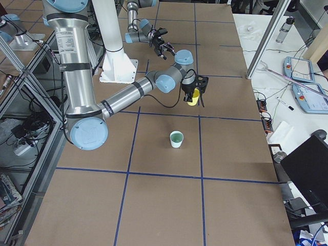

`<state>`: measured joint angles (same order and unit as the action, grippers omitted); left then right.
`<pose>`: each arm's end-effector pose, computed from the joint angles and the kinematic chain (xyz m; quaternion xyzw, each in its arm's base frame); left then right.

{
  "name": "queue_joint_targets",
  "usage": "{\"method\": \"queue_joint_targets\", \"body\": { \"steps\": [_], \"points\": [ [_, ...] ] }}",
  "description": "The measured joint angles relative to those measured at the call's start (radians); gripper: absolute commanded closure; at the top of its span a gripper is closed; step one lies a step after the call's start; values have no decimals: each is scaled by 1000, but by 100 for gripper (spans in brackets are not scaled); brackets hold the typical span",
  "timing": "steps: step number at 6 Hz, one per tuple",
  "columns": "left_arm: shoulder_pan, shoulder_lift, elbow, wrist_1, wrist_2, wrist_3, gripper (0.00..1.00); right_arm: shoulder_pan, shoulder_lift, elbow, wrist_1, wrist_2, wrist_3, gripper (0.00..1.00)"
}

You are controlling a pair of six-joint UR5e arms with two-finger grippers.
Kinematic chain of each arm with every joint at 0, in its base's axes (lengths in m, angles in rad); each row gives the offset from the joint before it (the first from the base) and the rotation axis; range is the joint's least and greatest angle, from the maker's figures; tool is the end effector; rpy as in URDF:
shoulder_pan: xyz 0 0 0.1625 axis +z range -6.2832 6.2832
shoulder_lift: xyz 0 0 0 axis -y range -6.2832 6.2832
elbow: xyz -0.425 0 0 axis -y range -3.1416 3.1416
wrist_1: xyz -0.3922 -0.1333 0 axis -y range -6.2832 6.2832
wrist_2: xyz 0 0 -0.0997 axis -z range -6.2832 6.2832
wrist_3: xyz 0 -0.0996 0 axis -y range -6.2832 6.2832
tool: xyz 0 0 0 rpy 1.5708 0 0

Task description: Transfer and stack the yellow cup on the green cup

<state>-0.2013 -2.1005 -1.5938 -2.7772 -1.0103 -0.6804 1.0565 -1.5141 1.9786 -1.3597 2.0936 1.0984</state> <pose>0.5631 -0.3050 0.2096 0.5351 0.5413 0.0063 0.6486 -0.1764 -0.4821 0.4161 0.0456 -0.3998 0.1804 0.8975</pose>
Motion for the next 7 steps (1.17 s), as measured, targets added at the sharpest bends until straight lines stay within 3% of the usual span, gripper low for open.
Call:
{"method": "queue_joint_targets", "body": {
  "steps": [2, 3, 5, 7],
  "points": [
    [-81, 28, -2, 131, -60, -160, 1, 103, -124, 5, -2, 13, -193, 99],
    [-150, 33, -4, 228, -161, -254, 0, 125, -157, 3, -2, 15, -244, 100],
    [-316, 47, -4, 388, -458, -428, 0, 135, -183, -16, -2, 61, -270, 100],
    [-408, 55, -3, 521, -608, -463, 0, 134, -183, -43, -1, 81, -273, 98]
  ]
}}
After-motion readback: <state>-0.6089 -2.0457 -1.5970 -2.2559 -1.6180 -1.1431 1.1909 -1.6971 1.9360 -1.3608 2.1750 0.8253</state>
